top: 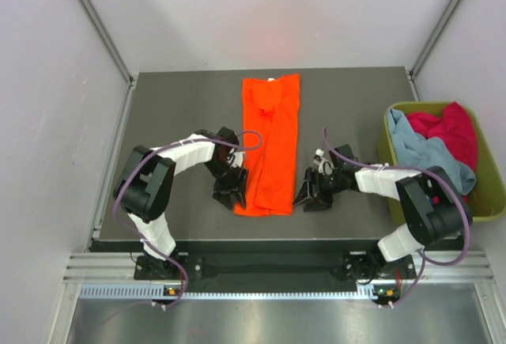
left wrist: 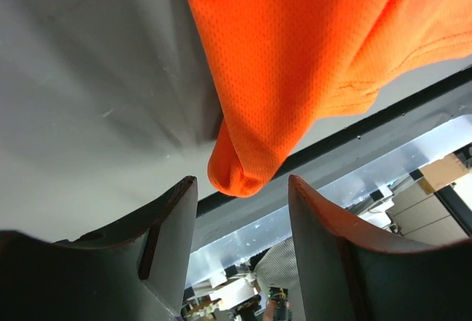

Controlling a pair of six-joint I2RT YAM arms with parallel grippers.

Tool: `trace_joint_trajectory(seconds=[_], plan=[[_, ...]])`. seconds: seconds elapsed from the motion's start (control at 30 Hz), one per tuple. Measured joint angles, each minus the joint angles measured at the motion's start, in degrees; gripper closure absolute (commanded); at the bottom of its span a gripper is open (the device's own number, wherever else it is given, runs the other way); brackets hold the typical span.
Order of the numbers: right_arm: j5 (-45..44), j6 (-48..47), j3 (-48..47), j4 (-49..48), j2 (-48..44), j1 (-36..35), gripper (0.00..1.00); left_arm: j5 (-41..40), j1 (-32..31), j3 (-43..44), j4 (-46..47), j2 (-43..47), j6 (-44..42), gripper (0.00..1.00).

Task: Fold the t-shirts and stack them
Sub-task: Fold the tshirt

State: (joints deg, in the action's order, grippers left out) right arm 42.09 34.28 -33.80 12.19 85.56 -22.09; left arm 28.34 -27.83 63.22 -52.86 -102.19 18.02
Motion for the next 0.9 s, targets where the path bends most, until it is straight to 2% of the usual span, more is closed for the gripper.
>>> trace_joint_trajectory(seconds=[0.3, 0.43, 0.6, 0.73, 0.8, 0.87, 0.9], plan=[[0.81, 1.99, -3.34, -1.97, 5.62, -4.35, 0.43, 0.35, 0.48, -4.24, 3.13, 0.37, 1.9, 0.45], [1.16, 2.69, -5.49, -2.95, 8.35, -5.68, 0.5, 0.35, 0.46, -4.52, 3.48, 0.59, 2.23, 0.47], [1.09, 2.8, -7.48, -3.08, 10.54, -6.91, 0.53, 0.37, 0.5, -4.52, 3.78, 1.01, 2.56, 0.48], [0.5, 2.54, -7.45, -2.75, 10.51, -7.13, 0.64, 0.39, 0.66, -4.52, 3.87, 1.01, 2.93, 0.51], [0.31, 2.32, -7.32, -2.6, 10.38, -7.15, 0.68, 0.44, 0.7, -4.52, 3.89, 1.01, 3.08, 0.57], [-0.09, 1.99, -6.29, -2.6, 9.53, -7.15, 0.81, 0.63, 0.7, -4.52, 4.02, 1.01, 3.21, 0.62], [-0.17, 1.81, -5.79, -2.38, 9.03, -7.15, 0.87, 0.7, 0.7, -4.5, 4.13, 1.01, 3.28, 0.7]])
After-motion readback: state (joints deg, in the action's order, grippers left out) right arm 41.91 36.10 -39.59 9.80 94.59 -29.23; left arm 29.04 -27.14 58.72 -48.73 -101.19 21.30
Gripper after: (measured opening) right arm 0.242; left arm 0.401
